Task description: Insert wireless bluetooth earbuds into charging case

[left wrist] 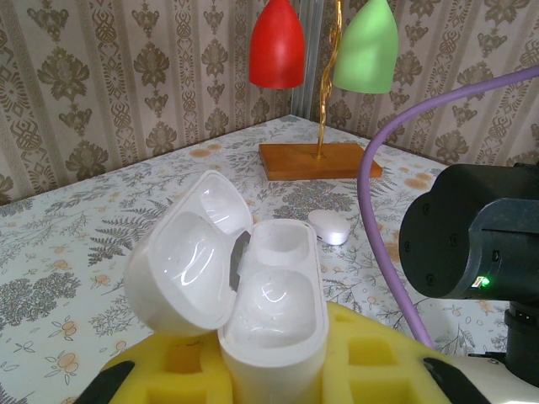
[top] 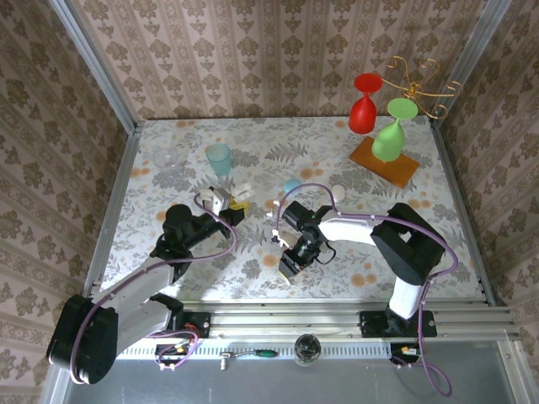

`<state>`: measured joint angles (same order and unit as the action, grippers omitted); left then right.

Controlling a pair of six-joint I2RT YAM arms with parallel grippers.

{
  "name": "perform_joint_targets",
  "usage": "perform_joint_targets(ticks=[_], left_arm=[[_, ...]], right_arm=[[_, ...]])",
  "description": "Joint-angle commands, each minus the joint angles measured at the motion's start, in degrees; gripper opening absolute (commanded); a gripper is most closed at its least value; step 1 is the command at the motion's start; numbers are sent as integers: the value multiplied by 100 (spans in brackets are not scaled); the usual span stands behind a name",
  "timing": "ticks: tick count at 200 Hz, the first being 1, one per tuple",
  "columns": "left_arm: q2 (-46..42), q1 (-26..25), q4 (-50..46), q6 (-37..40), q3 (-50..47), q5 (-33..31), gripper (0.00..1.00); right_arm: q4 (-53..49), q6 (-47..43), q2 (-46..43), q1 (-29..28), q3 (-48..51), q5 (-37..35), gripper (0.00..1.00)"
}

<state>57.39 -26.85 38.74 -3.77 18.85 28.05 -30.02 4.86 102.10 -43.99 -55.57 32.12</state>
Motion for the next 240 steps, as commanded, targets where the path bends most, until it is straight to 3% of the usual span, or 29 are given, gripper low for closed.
perform_joint_targets(ticks=[1, 112, 184, 240], left_arm=[[-42, 33, 63, 101, 127, 69, 0], [32, 35, 44, 173, 171, 79, 0], [382, -110, 82, 332, 342, 69, 0], [387, -119, 70, 319, 312, 77, 0]], right_arm=[[-108, 93, -155, -74, 183, -64, 35], [238, 358, -450, -35, 284, -782, 22], [890, 1136, -825, 812, 494, -1702, 23], [1042, 1252, -560, 936, 525, -1394, 29]])
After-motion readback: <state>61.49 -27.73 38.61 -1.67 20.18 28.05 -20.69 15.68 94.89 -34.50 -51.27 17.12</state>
